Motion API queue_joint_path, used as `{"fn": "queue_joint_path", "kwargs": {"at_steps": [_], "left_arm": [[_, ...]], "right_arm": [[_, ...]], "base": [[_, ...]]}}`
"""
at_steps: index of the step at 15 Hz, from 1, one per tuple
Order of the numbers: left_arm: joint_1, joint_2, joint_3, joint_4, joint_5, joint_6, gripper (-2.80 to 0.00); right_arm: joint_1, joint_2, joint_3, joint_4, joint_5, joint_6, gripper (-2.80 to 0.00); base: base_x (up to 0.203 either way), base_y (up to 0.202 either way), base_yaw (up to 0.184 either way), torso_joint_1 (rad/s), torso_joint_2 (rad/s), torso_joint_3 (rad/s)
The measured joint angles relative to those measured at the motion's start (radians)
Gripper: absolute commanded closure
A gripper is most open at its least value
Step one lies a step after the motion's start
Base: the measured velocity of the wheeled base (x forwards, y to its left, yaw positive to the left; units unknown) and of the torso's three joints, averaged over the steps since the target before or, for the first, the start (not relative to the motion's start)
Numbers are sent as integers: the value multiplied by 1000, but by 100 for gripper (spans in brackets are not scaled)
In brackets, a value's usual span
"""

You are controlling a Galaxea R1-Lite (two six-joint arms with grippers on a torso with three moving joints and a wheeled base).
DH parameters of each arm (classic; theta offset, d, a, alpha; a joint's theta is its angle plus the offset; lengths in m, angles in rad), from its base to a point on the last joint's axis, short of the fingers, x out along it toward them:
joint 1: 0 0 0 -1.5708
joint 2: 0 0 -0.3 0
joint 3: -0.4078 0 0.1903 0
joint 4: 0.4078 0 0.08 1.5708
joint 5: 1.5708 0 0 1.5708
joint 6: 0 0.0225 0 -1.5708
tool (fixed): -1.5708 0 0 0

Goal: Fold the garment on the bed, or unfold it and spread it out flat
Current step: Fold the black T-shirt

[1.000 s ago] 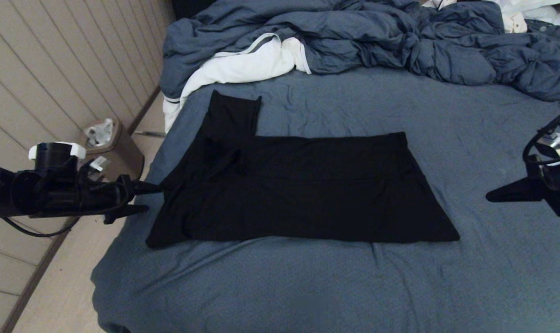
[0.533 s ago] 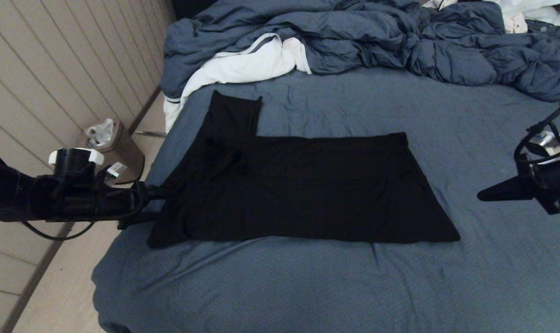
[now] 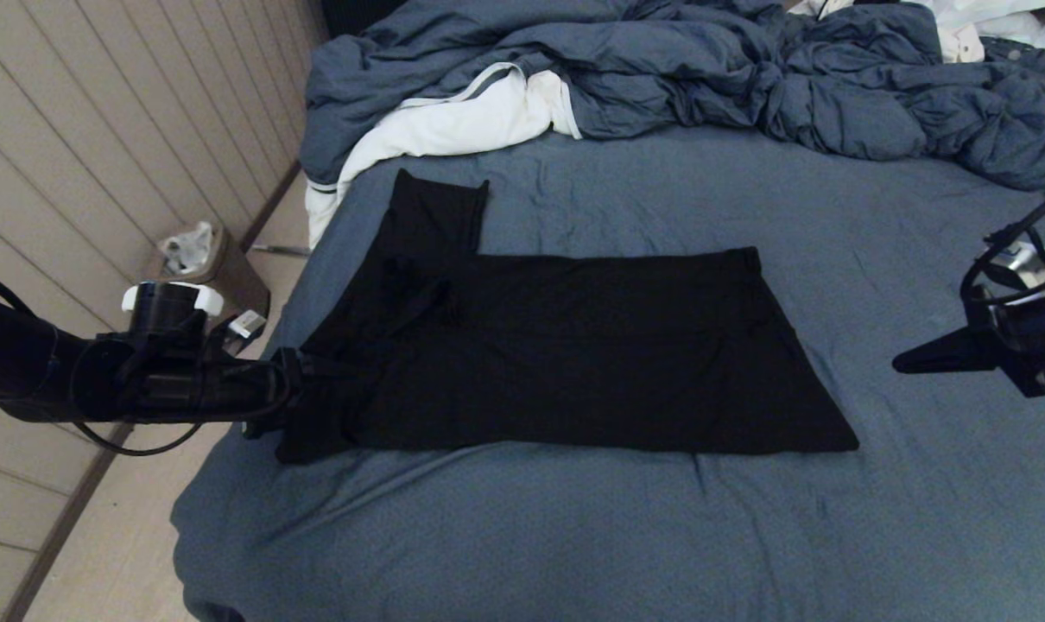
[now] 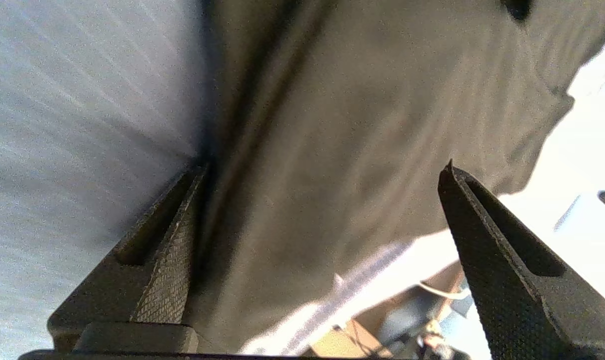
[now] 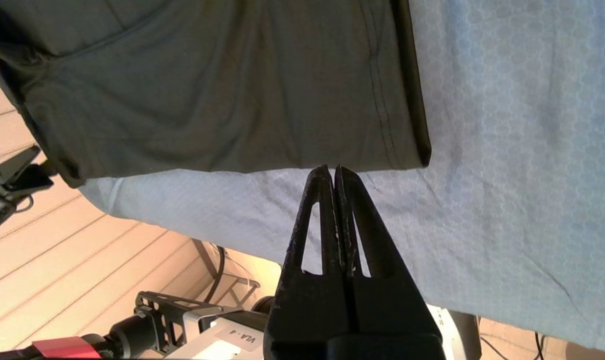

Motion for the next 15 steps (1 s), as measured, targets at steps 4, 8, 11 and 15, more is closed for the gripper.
{"fn": "queue_joint_path", "kwargs": {"at_steps": [4,8,11,15], "left_arm": [[-19,-27,11,2,-3,-28,0],[-20,-26,10,-10,-2,-29,0],[-20,-17,10,-36,3,-30,0],[-20,-16,19,-38,6,-29,0]], "right_arm": [[0,13,-1,-1,2,-3,0],[-1,25,-2,-3,2,-5,0],[-2,30,2,-26,4,-5,0],[16,39,6,-32,14,-6,0]], "base": [[0,0,0,0,0,0],[0,0,0,0,0,0],[0,0,0,0,0,0],[0,0,0,0,0,0]]}}
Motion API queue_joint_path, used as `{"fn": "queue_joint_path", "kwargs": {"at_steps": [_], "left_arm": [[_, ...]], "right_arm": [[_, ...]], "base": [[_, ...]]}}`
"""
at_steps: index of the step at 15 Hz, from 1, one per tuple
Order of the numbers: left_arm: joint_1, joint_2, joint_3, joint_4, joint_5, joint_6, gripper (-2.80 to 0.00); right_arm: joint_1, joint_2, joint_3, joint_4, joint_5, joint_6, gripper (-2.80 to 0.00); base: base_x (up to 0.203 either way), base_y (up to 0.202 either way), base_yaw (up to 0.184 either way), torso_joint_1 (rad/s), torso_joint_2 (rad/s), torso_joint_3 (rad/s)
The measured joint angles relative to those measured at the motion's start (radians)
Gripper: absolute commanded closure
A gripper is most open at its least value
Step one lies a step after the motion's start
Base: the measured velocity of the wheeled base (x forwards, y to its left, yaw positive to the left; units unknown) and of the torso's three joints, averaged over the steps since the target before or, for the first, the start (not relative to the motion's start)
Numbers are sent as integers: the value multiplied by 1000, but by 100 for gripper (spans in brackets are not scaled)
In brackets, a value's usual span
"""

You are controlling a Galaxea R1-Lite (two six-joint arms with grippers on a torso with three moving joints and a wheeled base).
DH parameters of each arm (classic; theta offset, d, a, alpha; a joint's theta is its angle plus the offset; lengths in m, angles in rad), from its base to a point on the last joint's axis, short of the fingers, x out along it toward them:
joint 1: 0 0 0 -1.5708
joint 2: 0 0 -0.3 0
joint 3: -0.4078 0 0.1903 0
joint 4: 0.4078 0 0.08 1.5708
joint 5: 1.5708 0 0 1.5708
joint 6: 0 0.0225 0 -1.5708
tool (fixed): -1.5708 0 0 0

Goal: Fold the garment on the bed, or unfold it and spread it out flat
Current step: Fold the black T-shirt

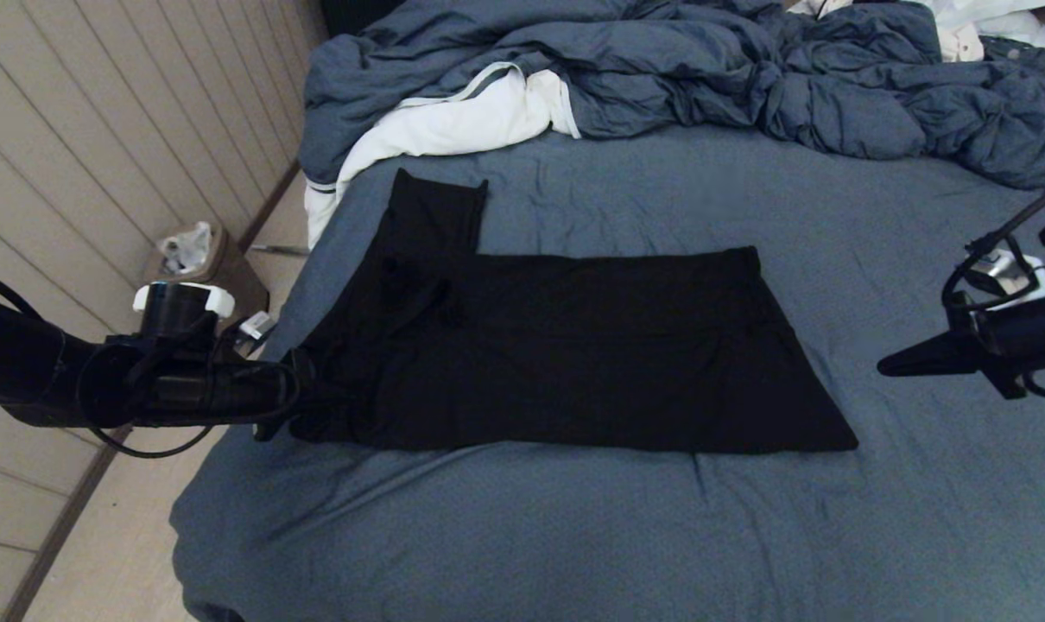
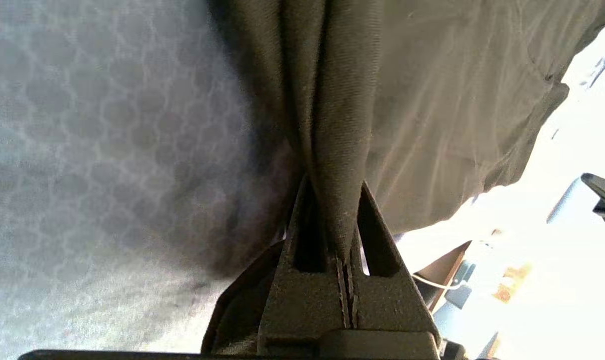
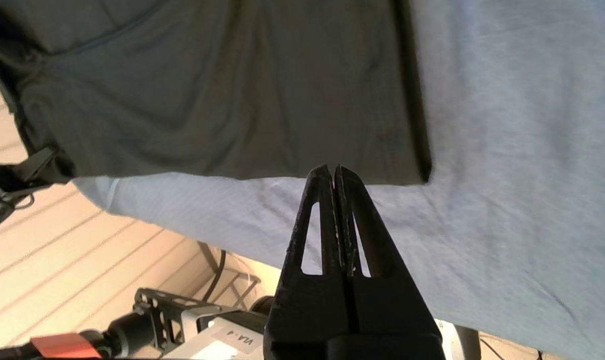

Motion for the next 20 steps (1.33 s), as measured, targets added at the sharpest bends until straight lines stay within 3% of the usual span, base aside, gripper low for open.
{"fn": "queue_joint_path", "kwargs": {"at_steps": [7,8,20], "left_arm": [[0,-18,20,0,3,2,0],[0,-18,20,-2,4,2,0],[-1,-13,23,-3,9,4,0]], "right_arm": [[5,86,14,-132,-5,-42,0],[4,94,16,-132,-6,-57,-280],[13,133,42,-129,-1,-97,-280]], "base": [[0,0,0,0,0,0],[0,0,0,0,0,0],[0,0,0,0,0,0]]}}
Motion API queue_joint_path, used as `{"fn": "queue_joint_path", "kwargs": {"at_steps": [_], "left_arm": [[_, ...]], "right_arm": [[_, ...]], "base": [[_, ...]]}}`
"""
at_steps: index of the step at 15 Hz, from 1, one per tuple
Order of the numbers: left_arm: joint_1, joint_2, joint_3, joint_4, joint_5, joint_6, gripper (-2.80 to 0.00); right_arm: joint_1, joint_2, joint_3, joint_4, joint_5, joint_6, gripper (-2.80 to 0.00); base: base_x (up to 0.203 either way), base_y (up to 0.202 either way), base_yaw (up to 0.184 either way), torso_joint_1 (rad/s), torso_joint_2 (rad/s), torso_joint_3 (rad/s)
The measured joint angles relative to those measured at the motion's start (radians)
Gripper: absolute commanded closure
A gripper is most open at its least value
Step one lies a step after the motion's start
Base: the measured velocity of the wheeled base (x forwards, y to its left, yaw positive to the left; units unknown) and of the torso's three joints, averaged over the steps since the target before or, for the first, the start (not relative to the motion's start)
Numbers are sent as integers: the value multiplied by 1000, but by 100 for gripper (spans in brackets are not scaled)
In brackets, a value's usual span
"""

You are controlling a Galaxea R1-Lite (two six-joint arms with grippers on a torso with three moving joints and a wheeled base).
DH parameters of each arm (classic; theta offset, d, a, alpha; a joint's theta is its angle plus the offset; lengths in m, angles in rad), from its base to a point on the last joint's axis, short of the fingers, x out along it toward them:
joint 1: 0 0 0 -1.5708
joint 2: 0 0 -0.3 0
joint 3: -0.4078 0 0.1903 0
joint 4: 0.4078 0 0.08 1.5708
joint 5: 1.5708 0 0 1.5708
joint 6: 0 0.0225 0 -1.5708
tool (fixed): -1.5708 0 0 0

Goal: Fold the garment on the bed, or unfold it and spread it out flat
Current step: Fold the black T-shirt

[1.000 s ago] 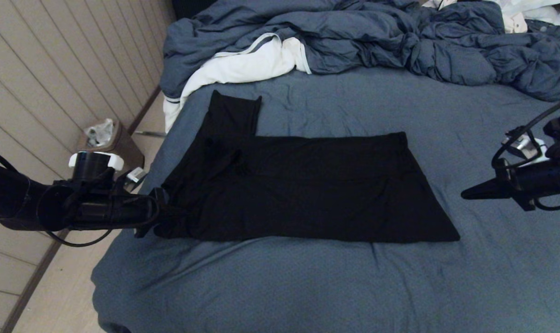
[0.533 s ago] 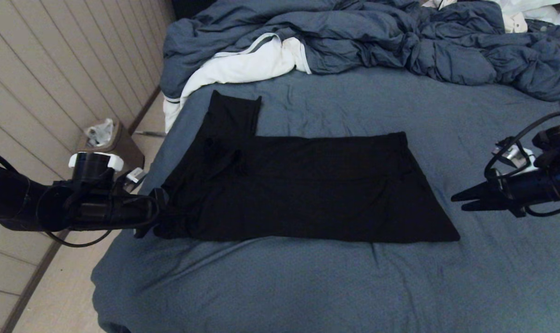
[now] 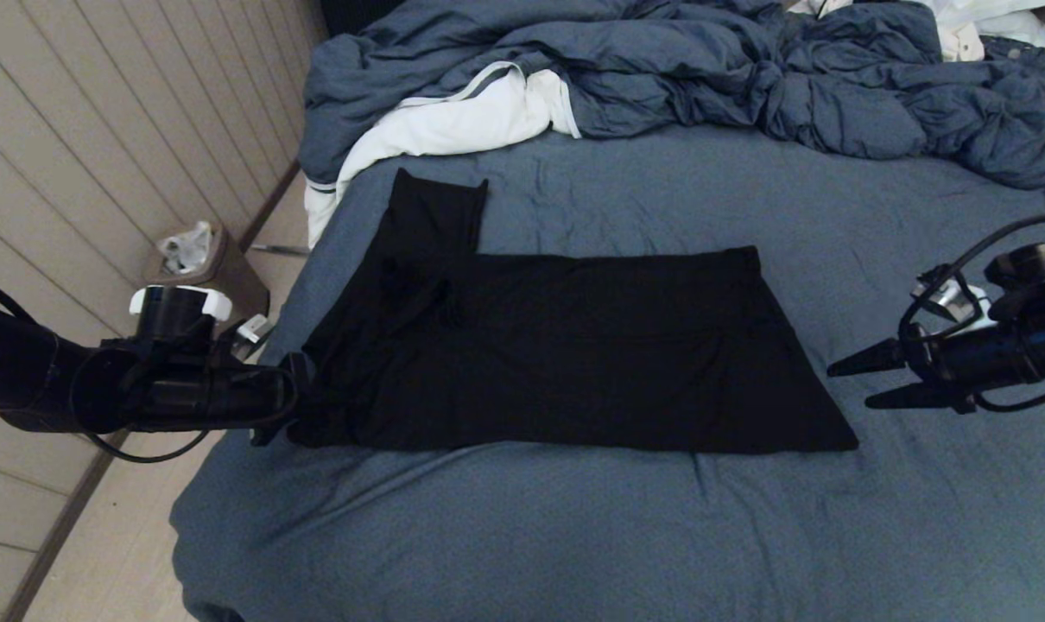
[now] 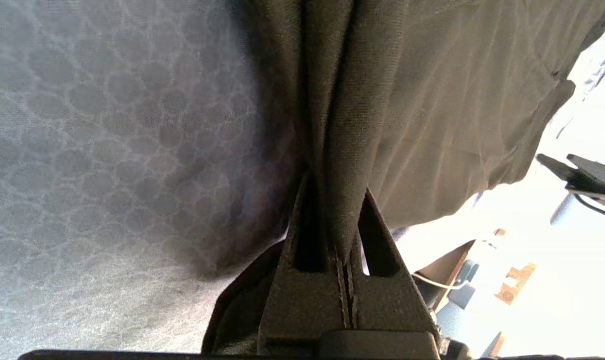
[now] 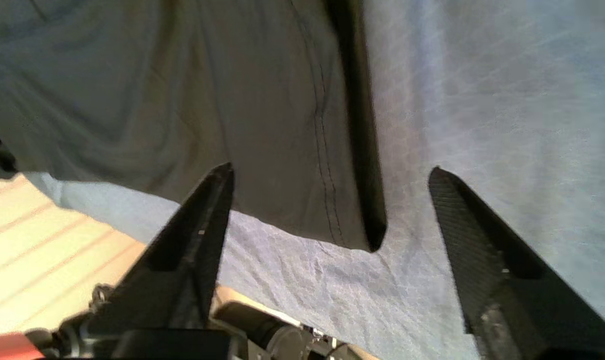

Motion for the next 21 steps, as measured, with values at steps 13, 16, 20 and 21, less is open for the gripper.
{"fn": "queue_joint_path", "kwargs": {"at_steps": [13,16,20,21], "left_arm": [[-4,16,-5,0,0,0,0],[-4,17,-5,0,1,0,0],[-4,22,-7,0,1,1,0],[-5,24,-8,0,1,1,0]], "right_arm": [[85,107,19,-12,0,-20,-280],[97,119,23,-36,-1,-18,0],[103,127,18,-37,-1,-16,-280],[103,128,18,-37,1,-16,-280]], "base": [[0,0,0,0,0,0],[0,0,0,0,0,0],[0,0,0,0,0,0],[0,0,0,0,0,0]]}}
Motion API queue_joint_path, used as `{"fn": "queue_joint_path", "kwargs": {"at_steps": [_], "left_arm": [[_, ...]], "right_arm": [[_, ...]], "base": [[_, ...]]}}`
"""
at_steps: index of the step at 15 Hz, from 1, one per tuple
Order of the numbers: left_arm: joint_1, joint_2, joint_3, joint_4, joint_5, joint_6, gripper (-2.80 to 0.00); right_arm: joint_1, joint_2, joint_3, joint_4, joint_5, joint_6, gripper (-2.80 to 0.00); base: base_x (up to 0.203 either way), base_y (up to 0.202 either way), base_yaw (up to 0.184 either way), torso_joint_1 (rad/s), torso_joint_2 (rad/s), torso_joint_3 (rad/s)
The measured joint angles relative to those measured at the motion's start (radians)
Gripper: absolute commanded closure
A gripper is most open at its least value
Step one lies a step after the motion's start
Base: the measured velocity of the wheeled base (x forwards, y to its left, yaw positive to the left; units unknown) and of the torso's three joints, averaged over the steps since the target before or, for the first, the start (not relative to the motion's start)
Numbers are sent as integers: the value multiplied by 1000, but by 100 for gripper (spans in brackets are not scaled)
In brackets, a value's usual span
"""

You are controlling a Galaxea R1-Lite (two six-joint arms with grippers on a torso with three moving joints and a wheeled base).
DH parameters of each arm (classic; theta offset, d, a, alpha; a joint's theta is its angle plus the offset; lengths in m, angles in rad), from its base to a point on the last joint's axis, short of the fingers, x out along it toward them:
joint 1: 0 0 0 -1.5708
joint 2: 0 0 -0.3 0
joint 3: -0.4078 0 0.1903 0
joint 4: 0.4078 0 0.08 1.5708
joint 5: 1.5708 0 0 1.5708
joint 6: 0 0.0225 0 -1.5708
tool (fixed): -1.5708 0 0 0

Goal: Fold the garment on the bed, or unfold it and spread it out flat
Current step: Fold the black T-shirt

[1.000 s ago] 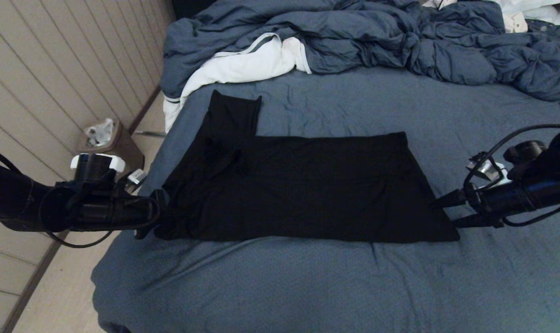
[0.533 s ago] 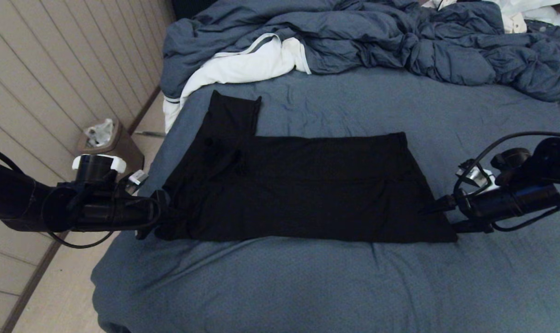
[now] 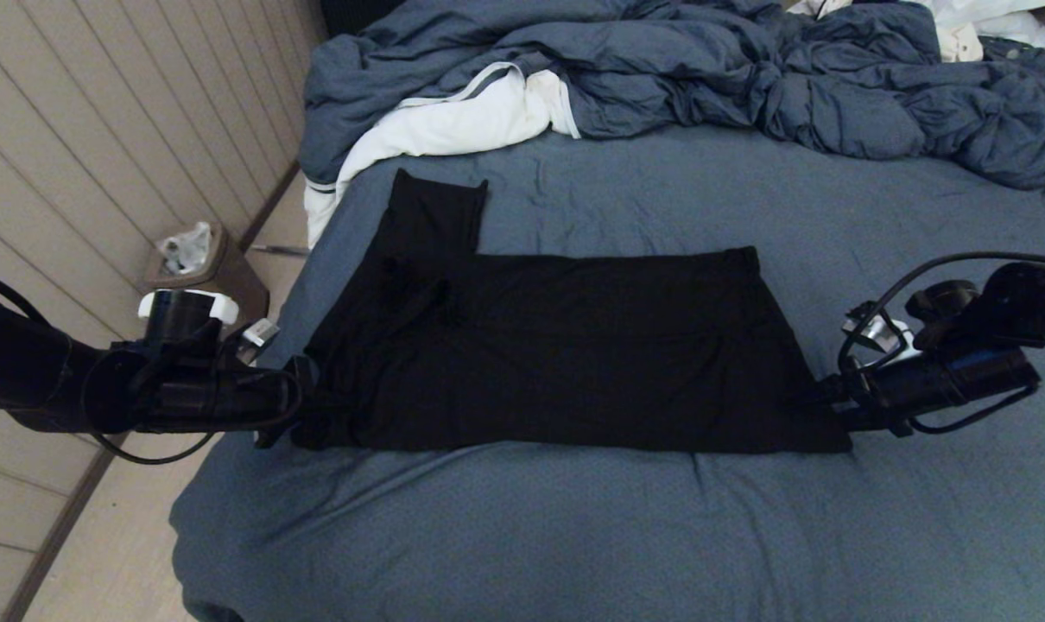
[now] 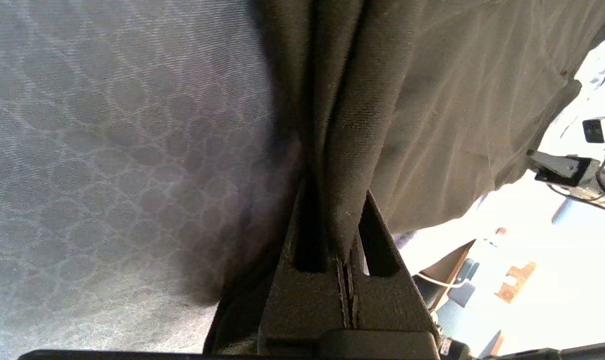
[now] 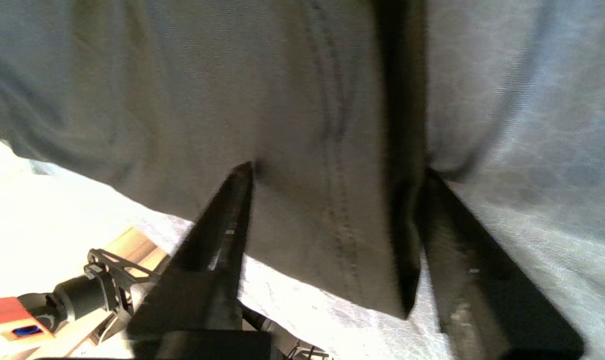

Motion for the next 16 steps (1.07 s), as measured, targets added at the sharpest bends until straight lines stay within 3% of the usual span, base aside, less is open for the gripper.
{"fn": "queue_joint_path", "kwargs": {"at_steps": [16], "left_arm": [[-13,-1,7,0,0,-1,0]], "right_arm": [[-3,-4,-6,0,1,3,-280]], "base": [[0,0,0,0,0,0]]}}
